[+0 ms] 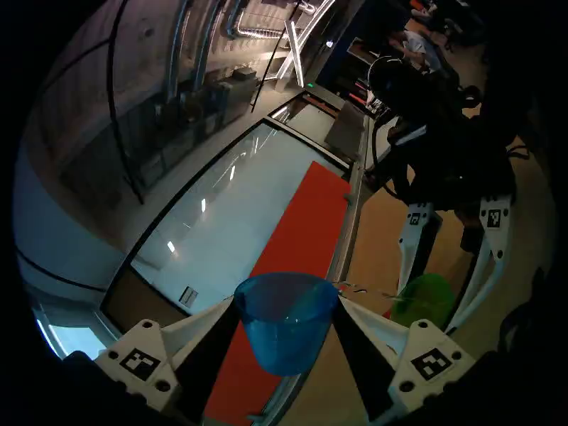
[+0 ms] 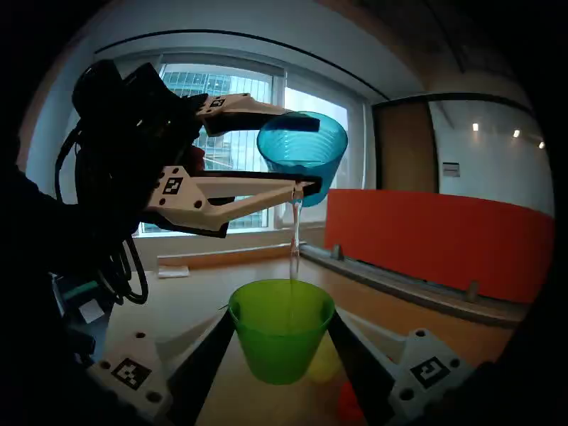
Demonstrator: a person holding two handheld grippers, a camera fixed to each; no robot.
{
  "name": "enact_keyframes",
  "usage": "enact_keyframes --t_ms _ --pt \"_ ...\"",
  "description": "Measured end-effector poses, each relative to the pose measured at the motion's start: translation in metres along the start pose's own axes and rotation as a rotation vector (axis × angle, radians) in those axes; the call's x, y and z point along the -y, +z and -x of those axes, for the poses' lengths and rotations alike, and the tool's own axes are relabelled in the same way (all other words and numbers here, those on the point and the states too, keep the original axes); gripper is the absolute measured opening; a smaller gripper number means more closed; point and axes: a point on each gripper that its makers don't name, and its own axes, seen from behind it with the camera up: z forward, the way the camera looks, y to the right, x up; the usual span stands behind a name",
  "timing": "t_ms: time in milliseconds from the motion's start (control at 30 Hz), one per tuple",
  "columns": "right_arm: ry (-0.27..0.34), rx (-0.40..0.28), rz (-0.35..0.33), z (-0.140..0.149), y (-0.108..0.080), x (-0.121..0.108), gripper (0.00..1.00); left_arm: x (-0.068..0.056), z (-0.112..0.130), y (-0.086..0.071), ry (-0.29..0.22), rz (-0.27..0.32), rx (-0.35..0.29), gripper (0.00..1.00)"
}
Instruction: Pour water
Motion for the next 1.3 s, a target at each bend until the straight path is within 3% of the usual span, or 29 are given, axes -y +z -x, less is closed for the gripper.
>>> enact_keyframes --t_ms 1300 --pt "-0.013 -0.001 0.003 0.002 -0.002 -0.003 0.91 0.011 -0.008 -0.002 0.142 -0.022 -0.005 0.87"
